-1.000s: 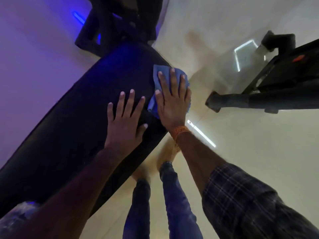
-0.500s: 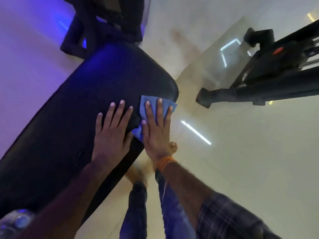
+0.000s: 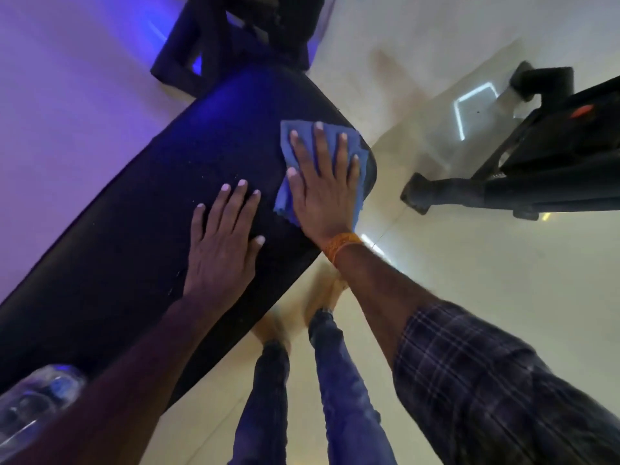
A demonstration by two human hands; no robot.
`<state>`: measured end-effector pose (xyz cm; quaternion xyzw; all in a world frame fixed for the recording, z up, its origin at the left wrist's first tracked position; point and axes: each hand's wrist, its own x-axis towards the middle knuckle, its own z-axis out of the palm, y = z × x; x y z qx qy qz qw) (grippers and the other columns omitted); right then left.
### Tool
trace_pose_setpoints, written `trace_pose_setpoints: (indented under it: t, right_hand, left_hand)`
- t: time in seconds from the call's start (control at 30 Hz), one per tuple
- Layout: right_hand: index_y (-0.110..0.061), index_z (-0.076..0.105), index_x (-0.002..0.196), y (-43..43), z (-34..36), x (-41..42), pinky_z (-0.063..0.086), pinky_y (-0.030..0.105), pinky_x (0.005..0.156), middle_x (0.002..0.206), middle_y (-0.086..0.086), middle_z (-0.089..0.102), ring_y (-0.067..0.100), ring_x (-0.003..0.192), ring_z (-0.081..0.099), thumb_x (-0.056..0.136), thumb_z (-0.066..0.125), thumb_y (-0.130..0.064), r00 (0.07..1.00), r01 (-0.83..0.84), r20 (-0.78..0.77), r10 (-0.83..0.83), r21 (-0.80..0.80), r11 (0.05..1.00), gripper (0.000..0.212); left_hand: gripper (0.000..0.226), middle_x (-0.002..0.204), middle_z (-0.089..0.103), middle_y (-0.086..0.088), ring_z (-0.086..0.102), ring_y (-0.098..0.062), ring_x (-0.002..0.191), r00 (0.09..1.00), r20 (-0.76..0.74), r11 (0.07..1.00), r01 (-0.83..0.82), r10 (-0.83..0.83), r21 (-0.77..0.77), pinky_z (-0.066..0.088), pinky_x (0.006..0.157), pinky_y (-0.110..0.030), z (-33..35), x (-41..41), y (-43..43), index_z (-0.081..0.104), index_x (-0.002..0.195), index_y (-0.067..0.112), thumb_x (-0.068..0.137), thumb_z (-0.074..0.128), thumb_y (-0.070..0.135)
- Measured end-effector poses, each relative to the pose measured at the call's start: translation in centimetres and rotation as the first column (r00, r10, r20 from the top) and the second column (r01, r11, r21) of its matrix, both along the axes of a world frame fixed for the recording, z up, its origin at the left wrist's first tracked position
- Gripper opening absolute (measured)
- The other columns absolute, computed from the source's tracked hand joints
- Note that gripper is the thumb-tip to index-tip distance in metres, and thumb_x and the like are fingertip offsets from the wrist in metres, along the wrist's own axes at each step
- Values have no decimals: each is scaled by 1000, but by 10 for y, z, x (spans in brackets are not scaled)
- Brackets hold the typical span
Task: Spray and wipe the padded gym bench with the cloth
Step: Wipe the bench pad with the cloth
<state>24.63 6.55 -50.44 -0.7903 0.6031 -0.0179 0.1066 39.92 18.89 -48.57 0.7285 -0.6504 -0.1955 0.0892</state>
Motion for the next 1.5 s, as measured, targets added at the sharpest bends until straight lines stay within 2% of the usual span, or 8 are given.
trace_pose_setpoints:
  t: [0.2,0.47,0.63,0.8,0.97,1.13,1.33,1.5]
  right_hand:
    - [-32,16,164,100,8,3,7,61,127,174,4,8,35,160,1,109,31,-45,984,-173,57,169,72,982,58]
    - [-29,19,164,19,-5,34,9,60,127,173,5,12,36,160,5,110,30,-45,981,-195,14,195,-28,980,57]
    - [-33,19,164,18,-2,11,13,61,125,174,2,11,32,161,5,109,31,-47,853,-521,9,521,27,853,57]
    - [-32,18,164,-44,-11,54,10,61,126,174,5,12,36,160,8,110,26,-47,903,-430,-38,428,-44,902,57]
    - [-35,19,164,-49,-4,1,15,58,126,174,0,12,32,161,6,109,34,-47,621,-784,-11,784,14,621,58]
    - [-31,19,164,-94,-3,77,14,60,125,173,6,15,39,159,12,108,28,-51,776,-630,-60,627,-27,777,60]
    - [-36,16,164,-72,-3,31,14,57,127,174,-1,10,31,161,4,109,30,-48,426,-904,-32,904,33,426,58]
    - [-32,19,164,-77,-9,93,15,59,126,173,2,15,35,159,13,109,25,-48,630,-776,-66,774,-54,628,57]
  left_hand:
    - [64,172,19,-5,15,-25,159,982,8,981,-190,190,43,16,125,-54,12,9,-2,31,161,18,102,55,19]
    - [62,170,24,-3,21,-23,158,978,9,978,-209,209,27,23,122,-51,8,17,-2,34,159,18,101,55,23]
    - [65,171,22,-5,18,-26,158,923,-11,921,-383,385,76,21,122,-49,15,12,-15,35,159,17,99,59,24]
    - [61,172,19,-3,15,-24,159,876,49,873,-483,481,65,19,123,-48,9,7,-21,31,160,20,103,45,35]
    - [63,173,15,-7,11,-26,160,792,31,783,-609,610,130,18,125,-50,23,-3,-32,30,161,17,102,49,29]
    - [74,173,10,-5,6,-25,161,707,8,697,-699,707,161,15,126,-50,23,-15,-46,28,162,19,96,61,14]
    - [69,173,15,-4,9,-25,160,621,12,613,-776,784,147,14,126,-53,23,-15,-28,31,161,22,100,59,37]
    - [66,173,14,-2,9,-24,160,551,33,543,-830,834,122,15,125,-54,16,-10,-4,29,161,27,102,51,48]
